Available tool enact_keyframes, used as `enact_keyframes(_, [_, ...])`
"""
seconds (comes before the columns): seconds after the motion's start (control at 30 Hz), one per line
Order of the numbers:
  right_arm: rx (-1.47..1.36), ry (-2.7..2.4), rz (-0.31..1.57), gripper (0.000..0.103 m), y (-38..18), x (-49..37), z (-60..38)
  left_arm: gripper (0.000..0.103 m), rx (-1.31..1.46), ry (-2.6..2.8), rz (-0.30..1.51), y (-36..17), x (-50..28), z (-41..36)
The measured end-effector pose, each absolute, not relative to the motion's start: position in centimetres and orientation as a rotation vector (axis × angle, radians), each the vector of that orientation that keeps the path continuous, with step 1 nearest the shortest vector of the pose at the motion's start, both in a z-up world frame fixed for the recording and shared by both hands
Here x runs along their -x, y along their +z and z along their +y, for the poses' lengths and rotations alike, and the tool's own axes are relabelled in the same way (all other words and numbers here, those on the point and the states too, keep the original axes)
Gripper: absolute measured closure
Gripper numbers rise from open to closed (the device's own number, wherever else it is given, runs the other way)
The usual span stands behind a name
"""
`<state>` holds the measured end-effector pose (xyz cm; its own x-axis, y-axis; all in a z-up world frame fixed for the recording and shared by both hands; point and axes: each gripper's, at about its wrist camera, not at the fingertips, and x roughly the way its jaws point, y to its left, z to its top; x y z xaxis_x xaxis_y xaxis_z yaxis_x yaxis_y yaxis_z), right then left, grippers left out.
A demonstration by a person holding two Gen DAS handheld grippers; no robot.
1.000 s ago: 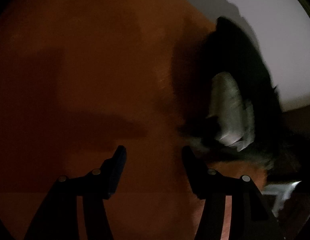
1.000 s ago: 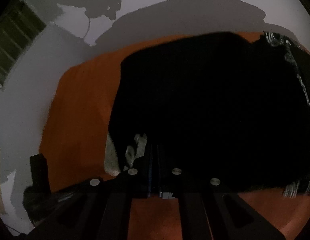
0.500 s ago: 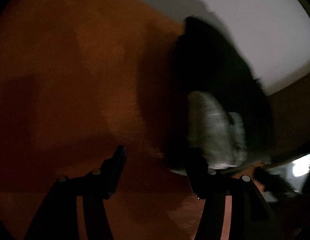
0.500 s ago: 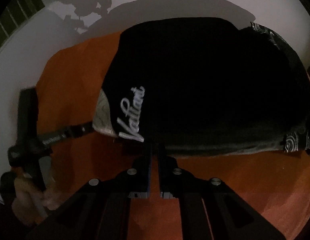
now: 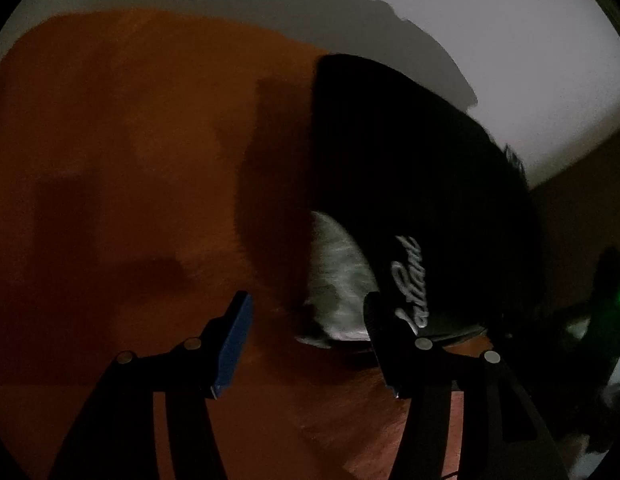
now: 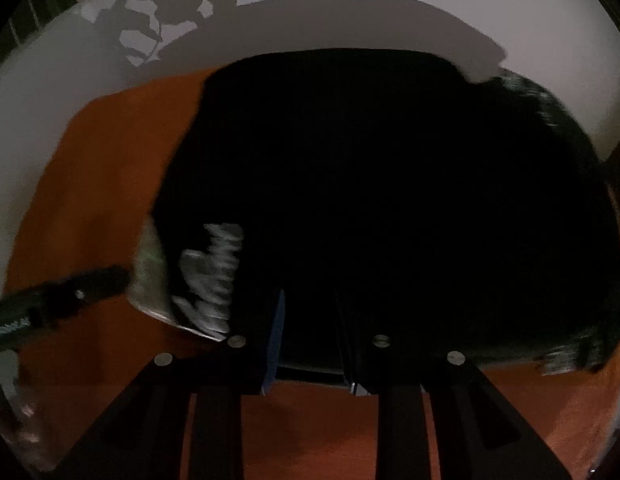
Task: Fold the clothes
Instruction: 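Lay the folded shirt on the rug and press it flat with both grippers, then open both grippers and pull them back from the folded shirt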
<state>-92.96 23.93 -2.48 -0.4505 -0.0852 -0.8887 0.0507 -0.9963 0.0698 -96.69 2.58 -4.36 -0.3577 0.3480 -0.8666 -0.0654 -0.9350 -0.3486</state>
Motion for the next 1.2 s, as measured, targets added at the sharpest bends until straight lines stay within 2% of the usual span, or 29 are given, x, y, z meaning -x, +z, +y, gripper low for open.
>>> enact_keyframes(0.07, [-1.632, -2.648, -0.024, 0.084, -2.4, 92.7, 27.0, 0.044, 1.651, 2.371, -0.309, -5.3, 97.0, 3.8])
enact_keyframes(0.17, [-1.681, -2.707, -0.010, 0.084, -2.4, 92.2, 31.8, 0.044, 1.741, 2.355, -0.351, -7.2, 98.1, 3.9])
enact_keyframes(0.2, [-1.695, -2.722, -0.042, 0.090, -2.6, 92.1, 33.3, 0.044, 1.760, 2.348, -0.374, -7.7, 98.4, 3.7])
enact_keyframes(0.23, [-1.694, -2.730, -0.113, 0.103, -2.5, 91.9, 35.1, 0.042, 1.764, 2.347, -0.394, -7.9, 98.6, 3.4])
enact_keyframes(0.33, [-1.654, -2.717, -0.278, 0.103, -1.9, 91.3, 38.0, 0.040, 1.781, 2.367, -0.382, -7.9, 98.7, 3.1])
enact_keyframes(0.57, [-1.634, -2.671, -0.427, 0.101, 0.7, 88.8, 38.0, 0.041, 1.785, 2.387, -0.265, -5.0, 96.3, 4.6])
enact_keyframes(0.73, [-1.703, -2.647, -0.440, 0.101, 1.9, 85.2, 37.1, 0.040, 1.774, 2.374, -0.184, -2.8, 93.9, 6.5])
enact_keyframes(0.87, [-1.732, -2.677, -0.347, 0.100, 2.9, 84.2, 35.4, 0.037, 1.761, 2.380, -0.147, -0.4, 89.8, 8.9])
enact_keyframes(0.9, [-1.733, -2.688, -0.320, 0.097, 3.4, 83.4, 35.0, 0.037, 1.747, 2.391, -0.130, 0.2, 88.7, 9.3])
enact_keyframes(0.97, [-1.727, -2.709, -0.288, 0.085, 4.4, 81.7, 34.4, 0.032, 1.717, 2.411, -0.095, 1.5, 86.6, 10.0])
enact_keyframes(1.0, [-1.721, -2.718, -0.283, 0.071, 4.7, 80.9, 34.2, 0.030, 1.702, 2.421, -0.078, 2.2, 85.5, 10.3])
enact_keyframes(1.03, [-1.711, -2.725, -0.286, 0.062, 5.1, 80.2, 33.9, 0.029, 1.688, 2.430, -0.066, 2.7, 85.4, 10.9])
enact_keyframes(1.17, [-1.703, -2.719, -0.298, 0.056, 6.6, 77.2, 32.4, 0.027, 1.668, 2.437, -0.074, 5.2, 83.9, 11.2])
enact_keyframes(1.2, [-1.706, -2.714, -0.293, 0.047, 6.9, 76.5, 32.0, 0.027, 1.670, 2.435, -0.070, 5.5, 83.1, 11.2])
